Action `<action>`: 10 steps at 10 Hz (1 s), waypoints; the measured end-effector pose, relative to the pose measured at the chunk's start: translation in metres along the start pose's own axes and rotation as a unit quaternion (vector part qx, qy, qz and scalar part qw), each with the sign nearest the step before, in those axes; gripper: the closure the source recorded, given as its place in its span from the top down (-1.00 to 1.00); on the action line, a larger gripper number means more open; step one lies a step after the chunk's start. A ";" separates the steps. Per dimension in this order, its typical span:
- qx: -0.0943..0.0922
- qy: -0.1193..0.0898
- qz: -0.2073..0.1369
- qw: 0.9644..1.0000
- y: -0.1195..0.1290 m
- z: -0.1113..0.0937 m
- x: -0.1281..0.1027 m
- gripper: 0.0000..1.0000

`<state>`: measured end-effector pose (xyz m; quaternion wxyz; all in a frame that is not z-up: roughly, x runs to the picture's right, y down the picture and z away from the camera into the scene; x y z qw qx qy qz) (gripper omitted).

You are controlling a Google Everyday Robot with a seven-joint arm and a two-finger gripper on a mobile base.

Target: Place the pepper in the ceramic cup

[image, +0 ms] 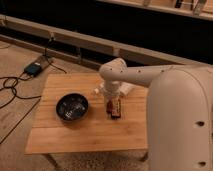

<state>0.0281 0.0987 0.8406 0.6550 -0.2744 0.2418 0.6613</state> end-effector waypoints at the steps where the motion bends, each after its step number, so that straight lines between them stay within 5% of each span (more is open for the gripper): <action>1: 0.001 0.005 -0.003 1.000 0.002 0.004 -0.001 -1.00; 10: 0.005 0.040 -0.024 0.999 0.009 0.031 -0.012 -1.00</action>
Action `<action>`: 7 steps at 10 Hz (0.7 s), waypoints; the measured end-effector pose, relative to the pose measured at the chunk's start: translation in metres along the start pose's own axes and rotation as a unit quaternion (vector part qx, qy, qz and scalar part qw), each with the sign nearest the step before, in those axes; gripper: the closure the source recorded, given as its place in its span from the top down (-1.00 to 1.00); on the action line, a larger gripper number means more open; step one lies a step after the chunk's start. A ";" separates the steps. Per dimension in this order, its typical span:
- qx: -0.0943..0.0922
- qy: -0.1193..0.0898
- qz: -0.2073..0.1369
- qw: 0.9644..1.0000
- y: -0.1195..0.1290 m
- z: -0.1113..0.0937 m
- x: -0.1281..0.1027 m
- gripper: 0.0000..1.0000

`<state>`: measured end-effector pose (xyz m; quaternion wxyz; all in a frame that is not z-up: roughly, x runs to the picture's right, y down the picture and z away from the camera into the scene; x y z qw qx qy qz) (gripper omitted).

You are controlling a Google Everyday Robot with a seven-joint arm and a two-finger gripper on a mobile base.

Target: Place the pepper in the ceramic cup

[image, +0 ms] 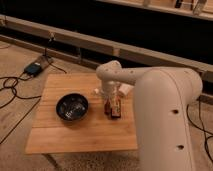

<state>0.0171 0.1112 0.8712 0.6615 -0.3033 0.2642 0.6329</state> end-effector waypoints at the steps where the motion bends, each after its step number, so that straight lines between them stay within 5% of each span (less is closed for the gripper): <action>1: 0.001 0.002 0.002 1.000 -0.002 0.002 -0.001 -1.00; 7: 0.006 -0.008 0.056 0.998 -0.041 -0.002 -0.014 -1.00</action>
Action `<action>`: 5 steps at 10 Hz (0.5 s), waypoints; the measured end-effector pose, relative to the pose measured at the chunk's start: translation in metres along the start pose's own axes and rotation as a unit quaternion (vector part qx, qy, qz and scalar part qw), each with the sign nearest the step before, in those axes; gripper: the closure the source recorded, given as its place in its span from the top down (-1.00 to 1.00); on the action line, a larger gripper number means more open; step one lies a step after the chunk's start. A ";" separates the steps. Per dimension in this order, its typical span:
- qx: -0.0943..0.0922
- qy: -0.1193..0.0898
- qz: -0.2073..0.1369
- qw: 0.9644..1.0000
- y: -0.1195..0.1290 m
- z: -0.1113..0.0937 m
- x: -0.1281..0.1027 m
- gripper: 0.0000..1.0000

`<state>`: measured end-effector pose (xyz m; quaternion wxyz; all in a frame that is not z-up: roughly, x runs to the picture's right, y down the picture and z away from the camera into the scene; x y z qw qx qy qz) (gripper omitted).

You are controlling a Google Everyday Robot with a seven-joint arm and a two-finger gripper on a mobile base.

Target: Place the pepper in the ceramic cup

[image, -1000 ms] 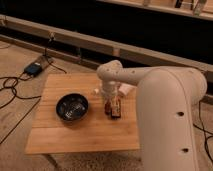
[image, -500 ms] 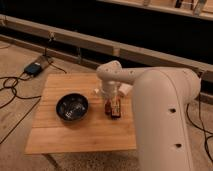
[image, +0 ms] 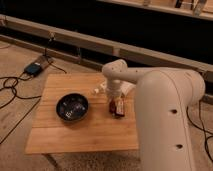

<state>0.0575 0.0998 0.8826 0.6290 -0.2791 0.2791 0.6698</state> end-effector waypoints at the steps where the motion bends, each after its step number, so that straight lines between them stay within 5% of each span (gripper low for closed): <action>1: 0.000 -0.004 0.011 1.000 -0.007 -0.002 -0.003 -1.00; 5: 0.000 -0.016 0.049 0.999 -0.033 -0.009 -0.006 -1.00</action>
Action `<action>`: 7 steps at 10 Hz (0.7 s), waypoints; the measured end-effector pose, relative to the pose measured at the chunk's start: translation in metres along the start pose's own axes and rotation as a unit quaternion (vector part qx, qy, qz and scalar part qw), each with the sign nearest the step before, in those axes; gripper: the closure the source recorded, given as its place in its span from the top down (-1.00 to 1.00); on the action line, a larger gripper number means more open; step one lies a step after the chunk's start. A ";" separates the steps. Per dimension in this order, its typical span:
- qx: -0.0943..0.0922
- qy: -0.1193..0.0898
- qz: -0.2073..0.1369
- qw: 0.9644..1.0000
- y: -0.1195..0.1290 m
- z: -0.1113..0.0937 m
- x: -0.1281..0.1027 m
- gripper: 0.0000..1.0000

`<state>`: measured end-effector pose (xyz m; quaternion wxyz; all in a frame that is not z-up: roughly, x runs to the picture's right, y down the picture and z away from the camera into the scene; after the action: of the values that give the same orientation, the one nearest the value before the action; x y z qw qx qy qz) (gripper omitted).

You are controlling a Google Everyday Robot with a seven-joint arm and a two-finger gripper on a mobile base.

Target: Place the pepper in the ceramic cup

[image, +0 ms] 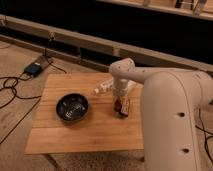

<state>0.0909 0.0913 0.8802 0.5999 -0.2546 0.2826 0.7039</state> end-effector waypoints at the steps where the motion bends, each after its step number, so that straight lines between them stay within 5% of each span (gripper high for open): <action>1: 0.000 -0.002 0.011 1.000 -0.007 -0.001 0.000 -1.00; 7: 0.011 0.001 0.068 0.998 -0.047 -0.004 0.010 -1.00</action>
<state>0.1362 0.1010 0.8655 0.5536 -0.2287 0.3077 0.7393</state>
